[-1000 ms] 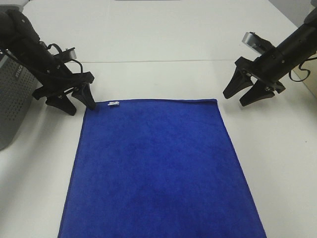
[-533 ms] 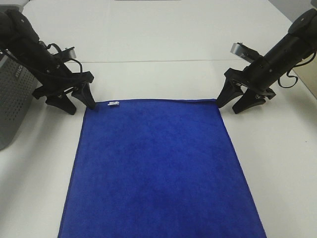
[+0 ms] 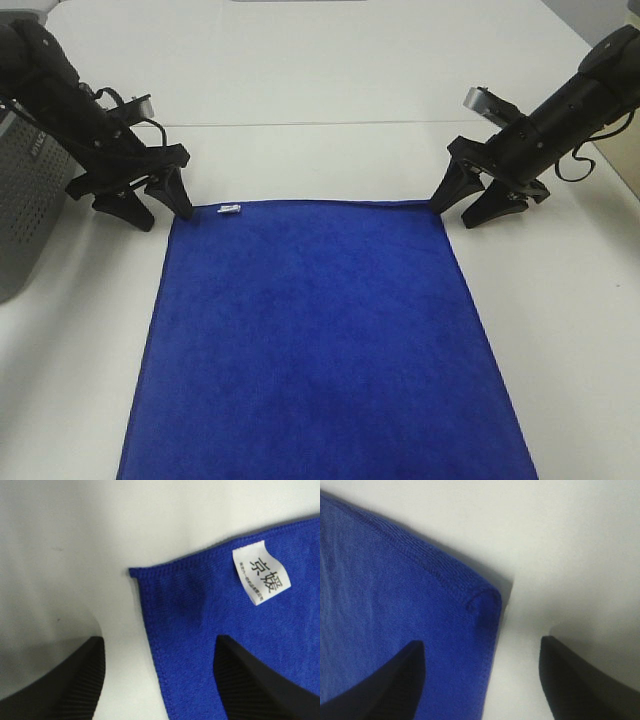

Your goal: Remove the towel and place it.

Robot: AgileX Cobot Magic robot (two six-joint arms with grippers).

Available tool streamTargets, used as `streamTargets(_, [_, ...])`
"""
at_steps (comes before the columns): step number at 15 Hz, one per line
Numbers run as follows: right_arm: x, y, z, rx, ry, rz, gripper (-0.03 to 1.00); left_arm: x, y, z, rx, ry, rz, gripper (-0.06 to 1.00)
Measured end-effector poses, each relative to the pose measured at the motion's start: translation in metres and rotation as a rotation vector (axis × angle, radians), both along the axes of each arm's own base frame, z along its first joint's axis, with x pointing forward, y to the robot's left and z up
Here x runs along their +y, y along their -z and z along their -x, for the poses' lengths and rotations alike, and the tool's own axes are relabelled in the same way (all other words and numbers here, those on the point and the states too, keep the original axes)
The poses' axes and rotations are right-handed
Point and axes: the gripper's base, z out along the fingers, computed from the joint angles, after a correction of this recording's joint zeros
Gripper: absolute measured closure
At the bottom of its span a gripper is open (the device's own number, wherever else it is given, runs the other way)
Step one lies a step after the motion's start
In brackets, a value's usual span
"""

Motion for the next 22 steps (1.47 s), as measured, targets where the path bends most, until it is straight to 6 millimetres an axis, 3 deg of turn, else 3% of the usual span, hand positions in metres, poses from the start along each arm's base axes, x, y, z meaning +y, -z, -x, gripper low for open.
streamTargets(4, [0.004, 0.006, -0.003, 0.009, 0.028, -0.043, 0.3, -0.024, 0.005, -0.001, -0.015, 0.026, 0.023, 0.34])
streamTargets(8, [0.046, 0.017, -0.001, 0.014, -0.032, -0.057, 0.32, -0.056, 0.008, -0.004, -0.042, 0.067, 0.046, 0.37])
streamTargets(9, [0.053, 0.018, -0.001, 0.012, -0.043, -0.054, 0.37, -0.057, 0.01, -0.004, -0.046, 0.062, 0.044, 0.43])
streamTargets(11, [0.057, 0.021, -0.001, 0.003, -0.039, -0.034, 0.55, -0.056, 0.013, -0.004, -0.048, 0.069, 0.038, 0.67])
streamTargets(13, [0.056, 0.026, -0.002, -0.008, -0.029, -0.016, 0.82, -0.056, 0.016, -0.004, -0.059, 0.101, 0.033, 0.9])
streamTargets(14, [0.056, 0.026, -0.003, -0.01, -0.025, -0.016, 0.94, -0.056, 0.016, -0.004, -0.066, 0.115, 0.032, 0.94])
streamTargets(19, [0.058, 0.024, -0.006, -0.042, -0.015, -0.004, 0.94, -0.056, 0.013, -0.01, -0.138, 0.139, 0.008, 0.94])
streamTargets(22, [0.055, 0.013, -0.028, -0.194, 0.007, 0.064, 0.94, -0.056, -0.006, -0.03, -0.303, 0.169, -0.034, 0.94])
